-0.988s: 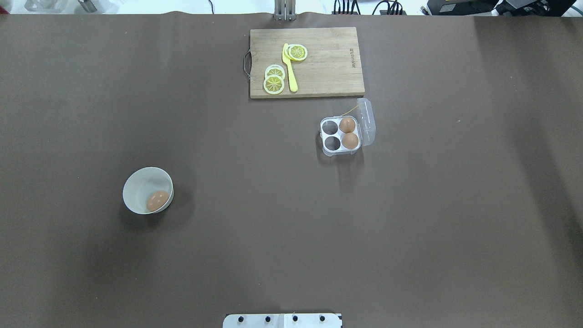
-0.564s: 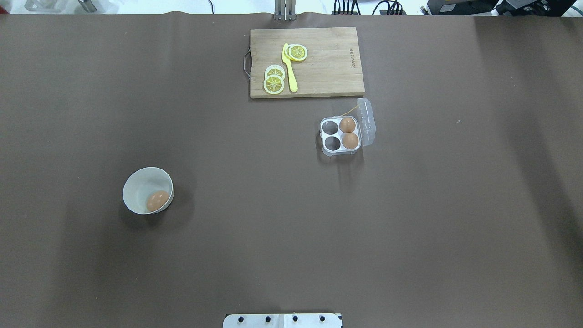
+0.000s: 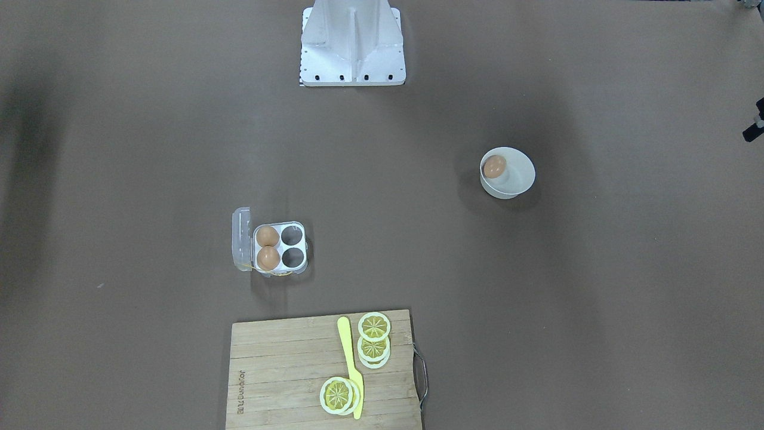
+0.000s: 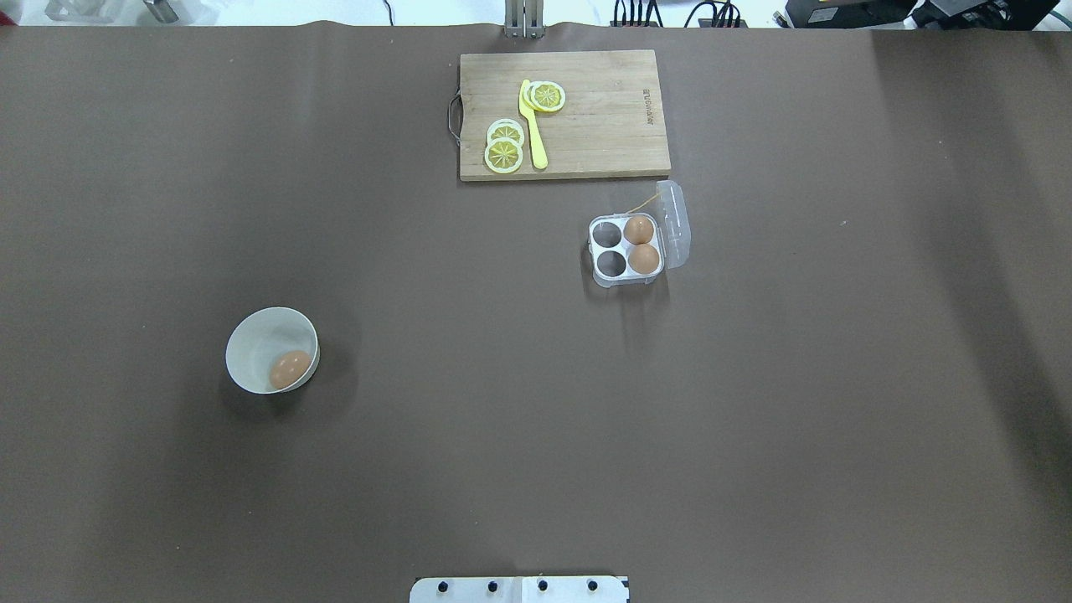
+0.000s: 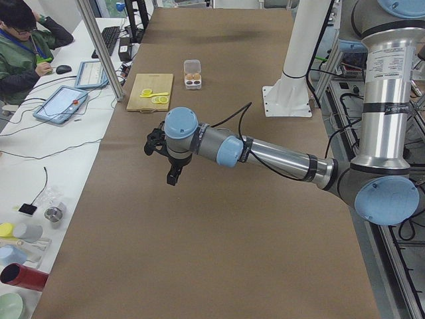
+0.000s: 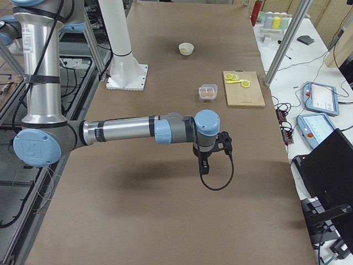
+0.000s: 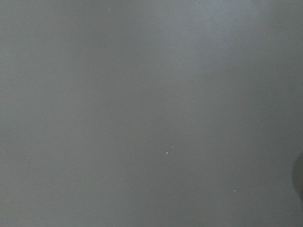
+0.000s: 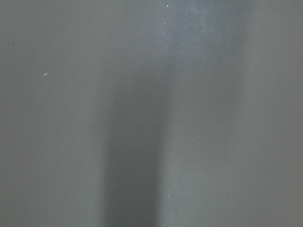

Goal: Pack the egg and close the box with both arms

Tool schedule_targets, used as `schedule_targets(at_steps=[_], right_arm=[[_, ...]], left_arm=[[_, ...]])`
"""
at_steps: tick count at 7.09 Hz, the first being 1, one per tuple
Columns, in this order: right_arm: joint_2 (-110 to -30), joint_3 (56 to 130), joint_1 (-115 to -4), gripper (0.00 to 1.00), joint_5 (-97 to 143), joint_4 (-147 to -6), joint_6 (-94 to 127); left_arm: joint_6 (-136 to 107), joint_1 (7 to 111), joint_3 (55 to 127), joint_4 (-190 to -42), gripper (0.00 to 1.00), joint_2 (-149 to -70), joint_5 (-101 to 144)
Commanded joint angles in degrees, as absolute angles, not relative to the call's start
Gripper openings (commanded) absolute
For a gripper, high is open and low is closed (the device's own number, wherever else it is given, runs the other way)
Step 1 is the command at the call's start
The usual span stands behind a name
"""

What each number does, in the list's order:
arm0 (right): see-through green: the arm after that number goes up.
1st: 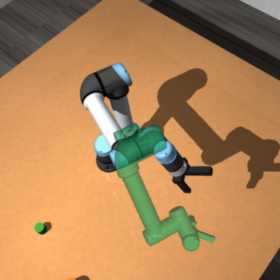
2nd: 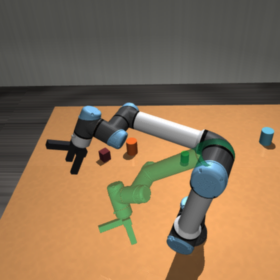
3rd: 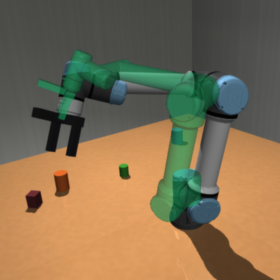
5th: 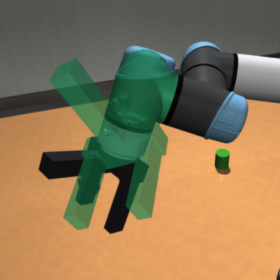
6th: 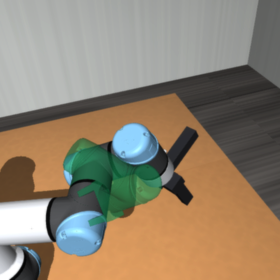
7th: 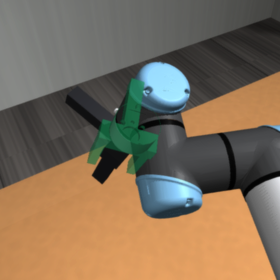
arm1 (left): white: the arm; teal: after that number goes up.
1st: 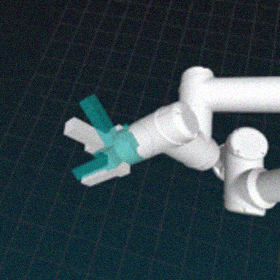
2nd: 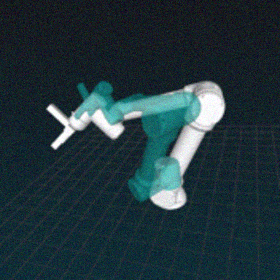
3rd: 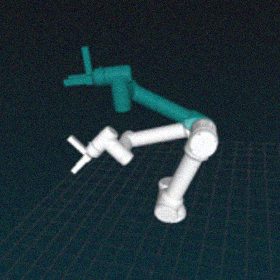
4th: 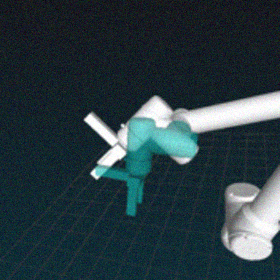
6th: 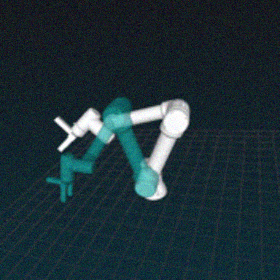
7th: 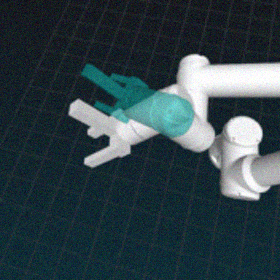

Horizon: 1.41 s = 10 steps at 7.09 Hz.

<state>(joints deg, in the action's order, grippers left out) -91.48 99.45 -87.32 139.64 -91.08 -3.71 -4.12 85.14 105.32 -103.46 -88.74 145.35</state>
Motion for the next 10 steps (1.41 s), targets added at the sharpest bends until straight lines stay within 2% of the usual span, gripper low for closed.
schedule_targets(at_steps=[1,3,5,8,10], right_arm=[[-91.6,99.9,-87.3,1.0,140.2,-90.2,-4.4],[-92.0,99.7,-86.8,1.0,140.5,-85.2,-1.4],[-92.0,99.8,-86.7,1.0,140.4,-85.2,-1.1],[-91.9,100.0,-85.9,1.0,140.5,-85.1,0.7],[-91.8,104.0,-82.5,1.0,139.9,-84.8,13.5]], left_arm=[[-9.9,81.8,103.2,-110.0,0.98,-88.2,144.8],[-14.1,78.2,102.7,-110.5,0.98,-88.9,136.1],[-14.5,78.3,102.6,-110.9,0.98,-87.5,136.1],[-16.3,74.6,103.9,-111.2,0.98,-90.5,137.4],[-22.9,69.1,105.9,-111.2,0.98,-93.4,136.8]])
